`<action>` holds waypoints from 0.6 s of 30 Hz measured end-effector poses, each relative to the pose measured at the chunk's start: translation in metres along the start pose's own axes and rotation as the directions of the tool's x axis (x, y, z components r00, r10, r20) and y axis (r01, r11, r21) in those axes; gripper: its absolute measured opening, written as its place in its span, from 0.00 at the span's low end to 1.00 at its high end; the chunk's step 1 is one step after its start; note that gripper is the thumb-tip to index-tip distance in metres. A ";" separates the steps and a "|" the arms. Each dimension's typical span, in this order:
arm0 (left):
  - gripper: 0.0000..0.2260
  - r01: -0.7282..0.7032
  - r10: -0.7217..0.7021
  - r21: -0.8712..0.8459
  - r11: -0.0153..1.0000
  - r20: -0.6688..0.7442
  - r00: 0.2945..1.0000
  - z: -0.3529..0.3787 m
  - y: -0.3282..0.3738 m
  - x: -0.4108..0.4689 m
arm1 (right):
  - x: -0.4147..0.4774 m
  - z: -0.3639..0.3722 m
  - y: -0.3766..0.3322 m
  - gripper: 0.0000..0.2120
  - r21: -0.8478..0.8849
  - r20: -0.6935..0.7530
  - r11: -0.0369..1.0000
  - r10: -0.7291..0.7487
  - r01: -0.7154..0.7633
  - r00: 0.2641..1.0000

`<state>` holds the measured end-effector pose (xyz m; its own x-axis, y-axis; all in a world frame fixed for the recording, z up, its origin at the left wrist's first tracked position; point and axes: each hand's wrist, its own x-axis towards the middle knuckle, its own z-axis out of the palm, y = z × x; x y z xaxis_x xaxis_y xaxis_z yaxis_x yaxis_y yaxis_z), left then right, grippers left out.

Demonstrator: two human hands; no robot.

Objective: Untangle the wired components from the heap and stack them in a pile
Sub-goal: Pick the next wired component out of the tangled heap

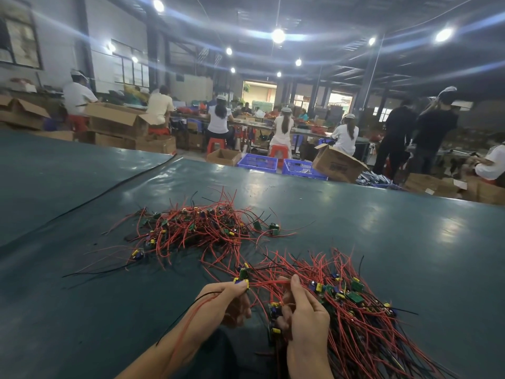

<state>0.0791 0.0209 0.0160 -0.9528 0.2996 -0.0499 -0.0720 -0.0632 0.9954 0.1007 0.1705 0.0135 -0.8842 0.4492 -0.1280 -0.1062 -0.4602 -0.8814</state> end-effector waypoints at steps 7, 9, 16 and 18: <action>0.15 0.075 -0.084 -0.150 0.986 -0.058 0.995 0.004 0.003 -0.004 | -0.001 0.000 -0.001 0.14 -0.029 -0.043 0.999 -0.016 0.015 0.999; 0.14 0.080 -0.095 -0.204 0.976 -0.066 0.993 0.003 0.004 -0.005 | -0.002 0.001 0.000 0.12 -0.047 -0.053 0.999 -0.023 0.020 0.998; 0.20 0.109 -0.139 -0.242 0.964 -0.111 0.984 0.001 0.004 -0.004 | -0.004 0.002 0.000 0.07 -0.106 -0.031 0.993 -0.051 0.047 0.998; 0.20 0.104 -0.139 -0.223 0.969 -0.148 0.979 0.000 0.002 -0.004 | -0.005 0.002 -0.001 0.09 -0.115 -0.019 0.991 -0.064 0.062 0.998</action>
<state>0.0826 0.0195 0.0182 -0.9665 0.1613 -0.1997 -0.2349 -0.2423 0.9413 0.1048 0.1672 0.0158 -0.8666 0.4926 -0.0798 -0.1075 -0.3404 -0.9341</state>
